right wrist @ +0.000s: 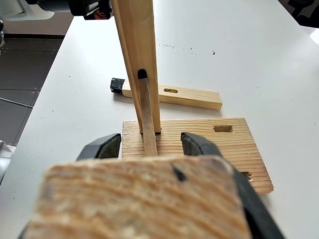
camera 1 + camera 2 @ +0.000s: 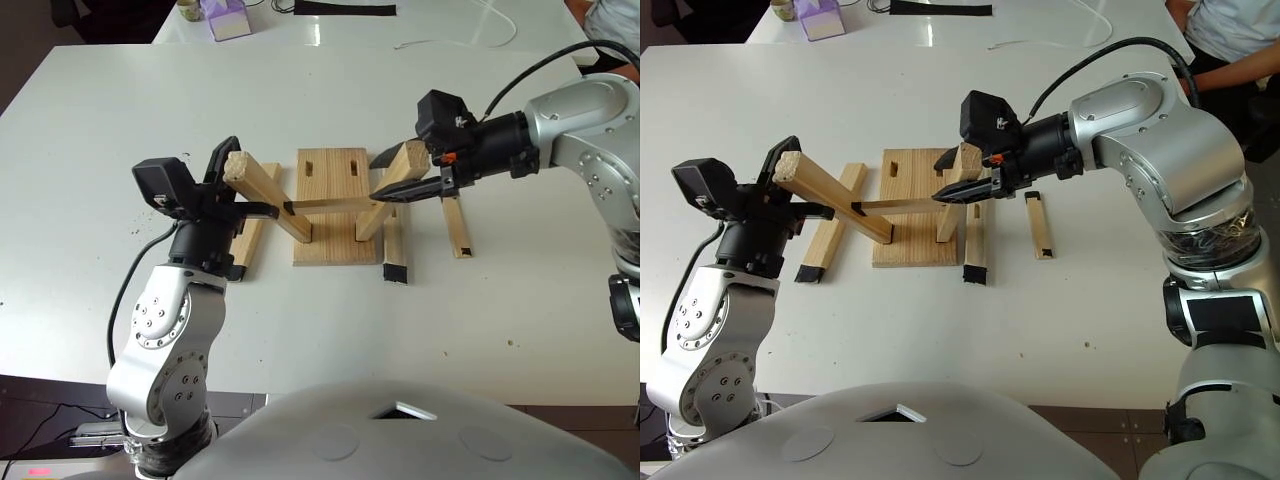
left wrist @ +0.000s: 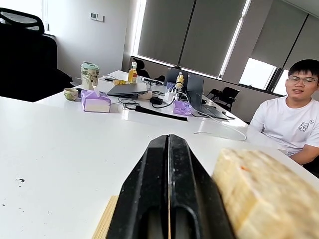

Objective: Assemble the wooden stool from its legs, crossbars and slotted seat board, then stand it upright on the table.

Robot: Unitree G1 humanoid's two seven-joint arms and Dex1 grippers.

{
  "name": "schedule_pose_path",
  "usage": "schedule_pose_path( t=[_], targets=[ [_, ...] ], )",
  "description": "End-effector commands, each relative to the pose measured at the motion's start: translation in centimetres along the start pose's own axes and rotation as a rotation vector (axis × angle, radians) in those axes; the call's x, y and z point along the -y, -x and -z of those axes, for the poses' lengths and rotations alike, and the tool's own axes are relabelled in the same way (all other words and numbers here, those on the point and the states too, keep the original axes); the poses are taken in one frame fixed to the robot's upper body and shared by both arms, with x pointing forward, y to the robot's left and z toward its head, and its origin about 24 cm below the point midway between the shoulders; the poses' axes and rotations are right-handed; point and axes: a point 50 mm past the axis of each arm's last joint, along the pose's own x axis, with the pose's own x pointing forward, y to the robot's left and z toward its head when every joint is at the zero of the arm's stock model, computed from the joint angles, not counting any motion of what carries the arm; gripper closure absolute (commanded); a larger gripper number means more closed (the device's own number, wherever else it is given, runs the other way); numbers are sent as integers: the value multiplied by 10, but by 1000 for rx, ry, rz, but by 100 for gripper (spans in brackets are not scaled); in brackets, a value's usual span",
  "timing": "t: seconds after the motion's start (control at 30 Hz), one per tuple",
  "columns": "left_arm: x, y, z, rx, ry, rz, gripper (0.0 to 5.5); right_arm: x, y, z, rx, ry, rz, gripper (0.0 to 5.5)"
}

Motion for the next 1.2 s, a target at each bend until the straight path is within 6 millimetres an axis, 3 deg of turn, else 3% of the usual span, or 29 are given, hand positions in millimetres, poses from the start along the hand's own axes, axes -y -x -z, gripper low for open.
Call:
schedule_pose_path(
  t=[0.03,0.1,0.13,0.27,0.33,0.4,0.47,0.53,0.6,0.7,0.73,0.8,0.83,0.87,0.9,0.93,1.13,1.2],
  targets=[
    [-24,-6,0,9,5,-197,550,-5,-16,-12,74,10,-11,349],
    [-65,5,-17,88,-44,-453,550,-1,-8,-8,68,-2,53,349],
    [-73,10,-24,113,-62,-484,550,0,-3,-7,70,-12,83,349],
    [-76,14,-35,120,-71,-430,550,-3,7,-5,81,-41,143,349],
    [-89,17,-39,114,-128,-483,550,-3,10,-4,79,-46,161,349],
    [-115,27,-51,167,-169,-649,550,-4,11,-4,77,-47,166,349],
    [-121,21,-50,172,-180,-682,550,-7,11,-3,75,-48,156,349],
    [-87,-11,-34,141,-144,-488,550,-11,8,-2,68,-42,124,349],
    [-59,-23,-32,183,-122,-396,550,-13,3,-5,65,-26,74,349],
    [-68,-12,-40,235,-143,-510,550,-15,-1,-7,55,-9,26,349],
    [-61,-13,-35,196,-134,-448,550,-15,-3,-6,53,-7,16,349],
    [16,-26,-2,-2,48,69,550,-15,-5,-7,54,-5,-7,349],
    [68,-21,11,-83,150,377,550,-14,-7,-8,53,-4,-16,349],
    [102,-11,16,-129,243,558,550,-13,-10,-9,50,5,-29,349],
    [120,-5,19,-156,324,635,550,-13,-14,-9,48,11,-44,349],
    [120,-5,21,-162,355,612,550,-13,-17,-8,43,12,-51,349],
    [57,-21,32,-147,280,200,550,-13,-19,9,7,-27,-15,349],
    [46,-20,33,-134,285,136,550,-14,-21,18,-18,-33,-10,349]
  ],
)
